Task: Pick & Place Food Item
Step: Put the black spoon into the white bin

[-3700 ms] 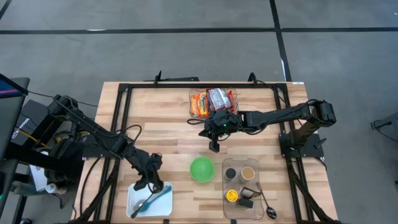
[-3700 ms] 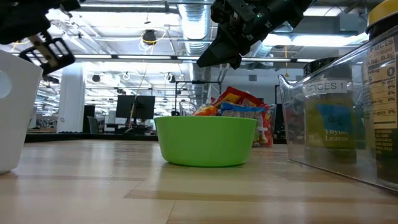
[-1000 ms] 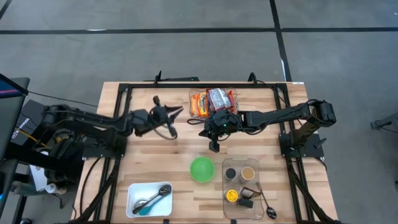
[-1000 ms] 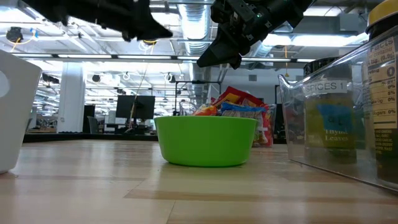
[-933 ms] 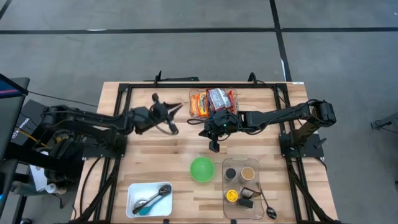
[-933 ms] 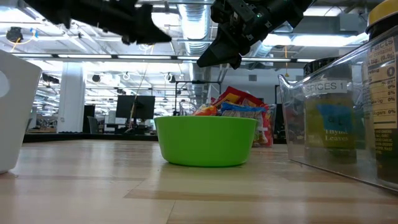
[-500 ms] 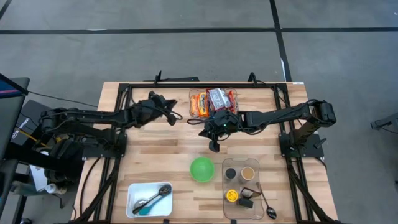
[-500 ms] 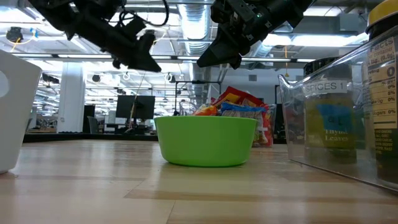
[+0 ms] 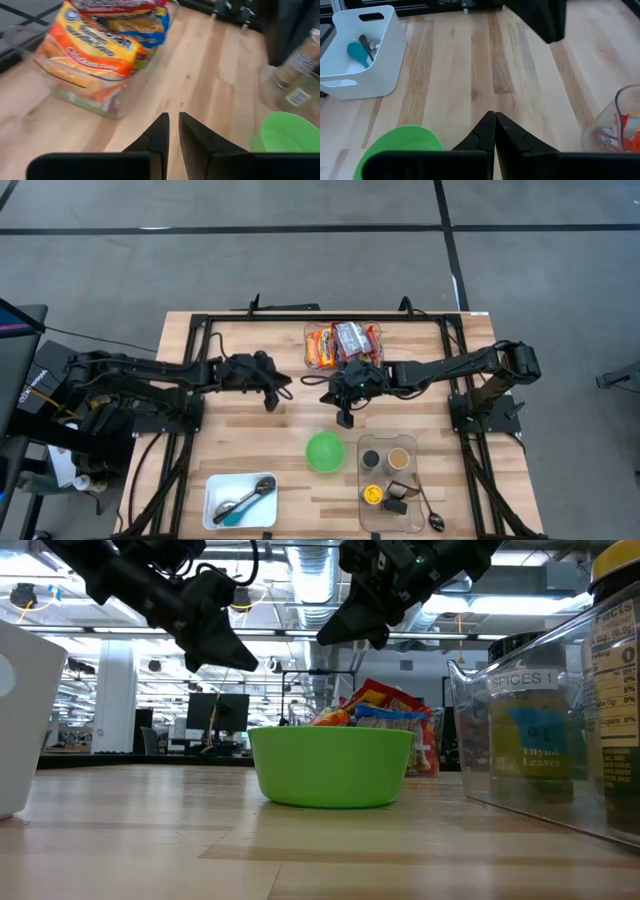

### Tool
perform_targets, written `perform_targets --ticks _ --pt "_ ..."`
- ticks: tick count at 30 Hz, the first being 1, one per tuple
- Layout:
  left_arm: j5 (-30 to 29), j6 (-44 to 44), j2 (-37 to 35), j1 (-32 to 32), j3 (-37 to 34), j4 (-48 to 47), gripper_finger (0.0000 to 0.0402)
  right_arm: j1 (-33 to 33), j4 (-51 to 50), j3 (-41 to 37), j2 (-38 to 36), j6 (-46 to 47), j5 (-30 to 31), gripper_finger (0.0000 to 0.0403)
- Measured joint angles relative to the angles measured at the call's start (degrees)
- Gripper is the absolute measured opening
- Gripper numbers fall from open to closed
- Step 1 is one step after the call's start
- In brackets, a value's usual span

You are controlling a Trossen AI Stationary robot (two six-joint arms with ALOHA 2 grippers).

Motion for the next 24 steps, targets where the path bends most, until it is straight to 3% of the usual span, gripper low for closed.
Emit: perform_targets --ticks 10,16,24 --pt "-0.03 0.39 0.0 -2.31 -0.01 0.63 0.0034 1.52 -3.32 -0.01 0.04 16.02 -0.46 0.0004" --pt "-0.04 0.39 0.0 -2.31 -0.02 0.7 0.0034 1.42 -4.88 -0.01 0.04 17.45 -1.51 0.0004" --pt "-0.07 0.4 0.0 -2.29 -0.02 0.7 0.0034 1.44 -15.39 -0.01 0.04 24.69 -3.57 0.0004"
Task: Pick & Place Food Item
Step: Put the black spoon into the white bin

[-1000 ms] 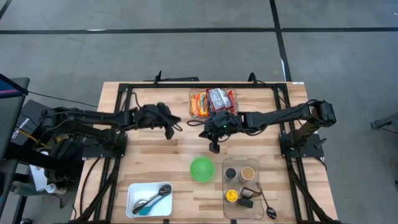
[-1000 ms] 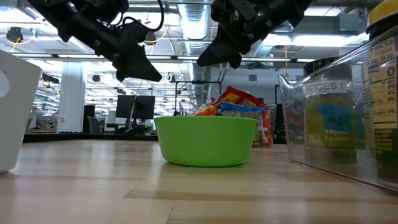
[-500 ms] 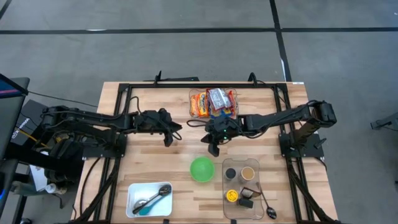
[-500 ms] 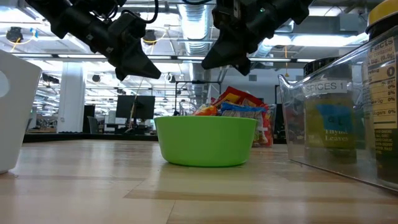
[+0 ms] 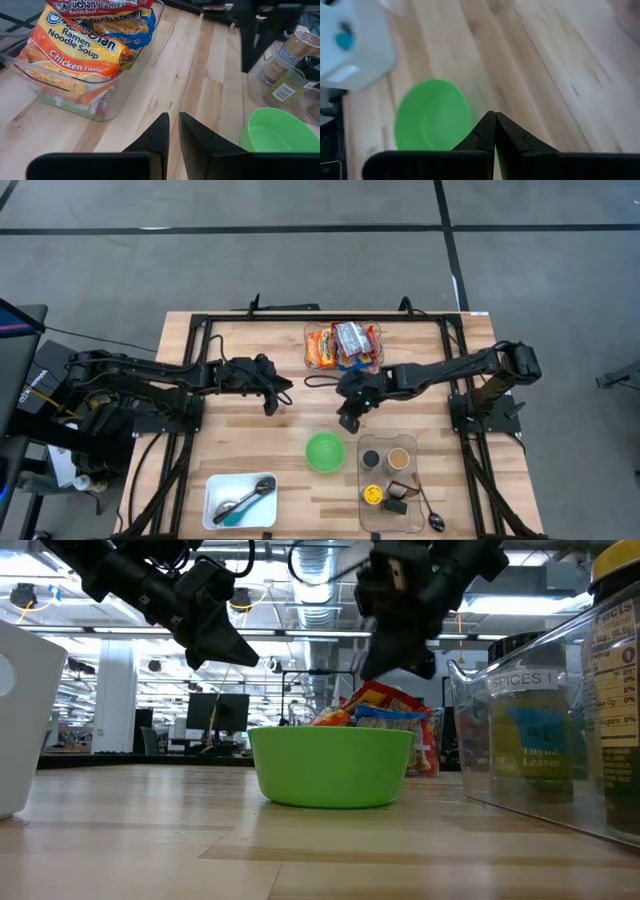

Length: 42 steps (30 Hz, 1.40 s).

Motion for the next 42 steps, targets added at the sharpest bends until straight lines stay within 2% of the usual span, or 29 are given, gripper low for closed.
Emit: perform_targets --ticks 8,15,25,34,42 --pt "0.0 0.0 0.0 0.01 0.0 0.0 0.0034 0.0 -12.93 0.0 -0.02 8.16 0.37 0.0001" --pt "-0.02 0.02 0.0 0.01 0.0 0.0 0.0034 0.47 -28.92 0.0 -0.04 15.56 6.38 0.0001" --pt "-0.02 0.02 0.0 0.01 0.0 0.0 0.0034 9.41 -48.55 0.0 -0.04 25.76 7.65 0.0001" --pt "-0.02 0.02 0.0 0.01 0.0 0.0 0.0034 18.4 -54.78 0.0 -0.04 33.14 7.65 0.0001" --pt "-0.02 0.02 0.0 0.0 0.0 0.0 0.0034 20.17 -59.08 0.0 -0.86 37.1 10.64 0.0001"
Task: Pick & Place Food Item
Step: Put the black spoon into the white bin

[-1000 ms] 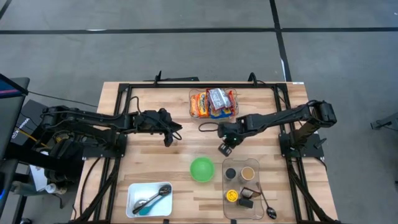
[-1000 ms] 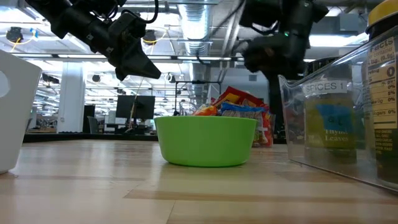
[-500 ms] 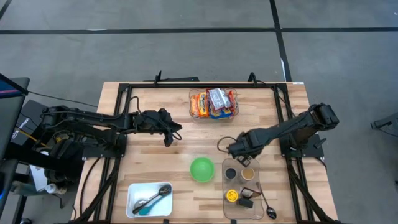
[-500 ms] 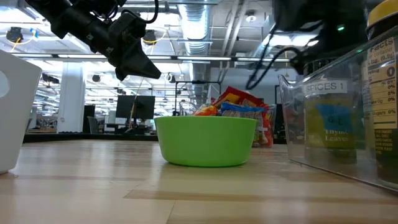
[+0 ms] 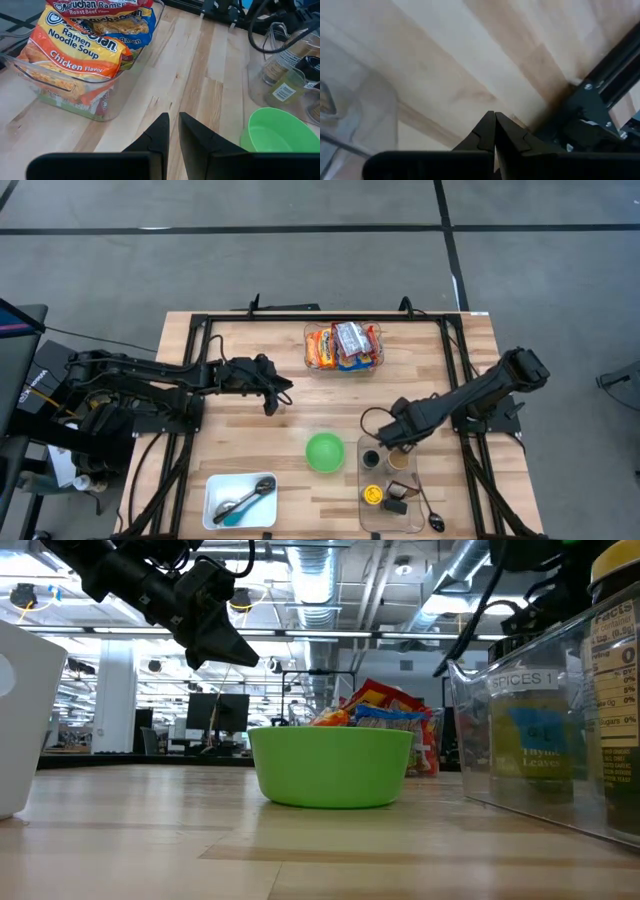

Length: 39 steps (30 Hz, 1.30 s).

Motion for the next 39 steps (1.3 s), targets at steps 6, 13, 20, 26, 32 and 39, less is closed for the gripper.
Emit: perform_targets --ticks 6,13,20,26,32,39 --pt "0.0 0.0 0.0 0.01 0.0 0.02 0.0034 0.15 -0.82 0.0 -6.31 4.01 3.52 0.0001" --pt "0.0 0.0 0.0 0.0 0.0 0.04 0.0034 5.11 -0.74 0.0 -14.82 11.38 4.36 0.0001" --pt "0.0 0.01 0.0 0.02 0.0 0.04 0.0034 14.18 -0.36 0.0 -17.56 24.35 1.84 0.0001" --pt "0.0 0.0 0.0 0.0 0.0 0.03 0.0034 23.1 3.03 0.0 -17.09 35.96 1.19 0.0001" --pt "0.0 0.0 0.0 0.0 0.0 0.04 0.0034 30.88 6.9 0.02 -15.08 46.23 1.51 0.0001" --pt "0.0 0.0 0.0 0.0 0.0 0.04 0.0034 36.12 15.42 0.02 -9.32 48.19 1.34 0.0001"
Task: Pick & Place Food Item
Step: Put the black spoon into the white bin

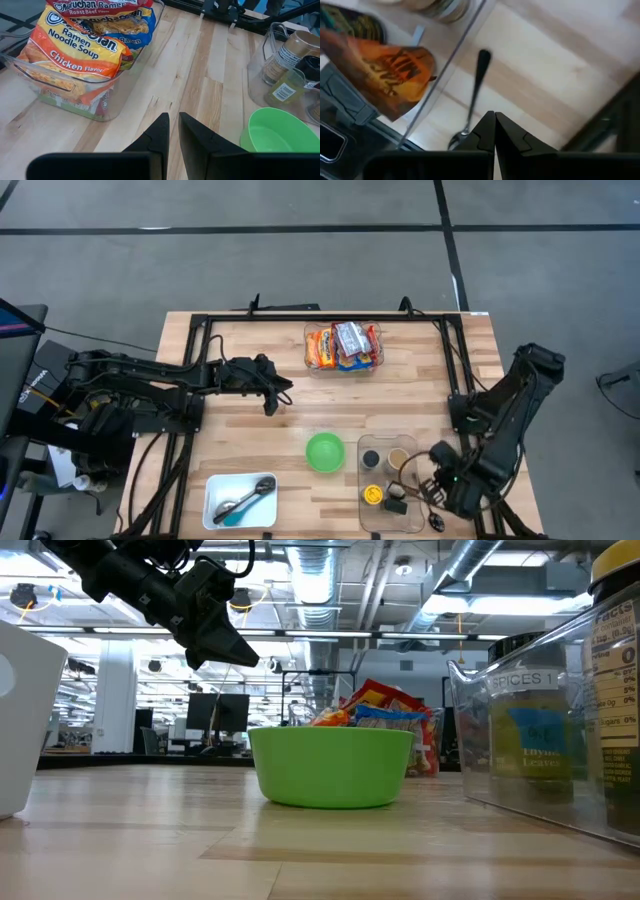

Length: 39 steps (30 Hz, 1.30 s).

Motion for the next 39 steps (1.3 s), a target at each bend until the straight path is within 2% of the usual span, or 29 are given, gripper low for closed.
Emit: perform_targets --ticks 7,14,20,28,39 --pt "0.01 0.01 0.0 0.02 -0.02 -0.02 0.0034 2.2 5.81 0.0 6.11 -5.93 -0.03 0.0001" --pt "0.0 0.01 0.0 0.02 -0.02 -0.02 0.0034 5.95 9.39 -0.02 10.23 -17.43 -0.27 0.0001" --pt "0.0 0.01 0.0 0.02 -0.02 -0.02 0.0034 7.29 13.58 -0.04 12.57 -23.38 -5.93 0.0001" --pt "0.01 0.01 0.01 0.01 -0.02 0.0 0.0034 8.25 24.71 0.0 15.4 -41.4 -6.27 0.0001" --pt "0.02 0.0 0.02 0.02 -0.02 0.0 0.0034 7.98 24.53 0.0 20.37 -44.26 -5.81 0.0001"
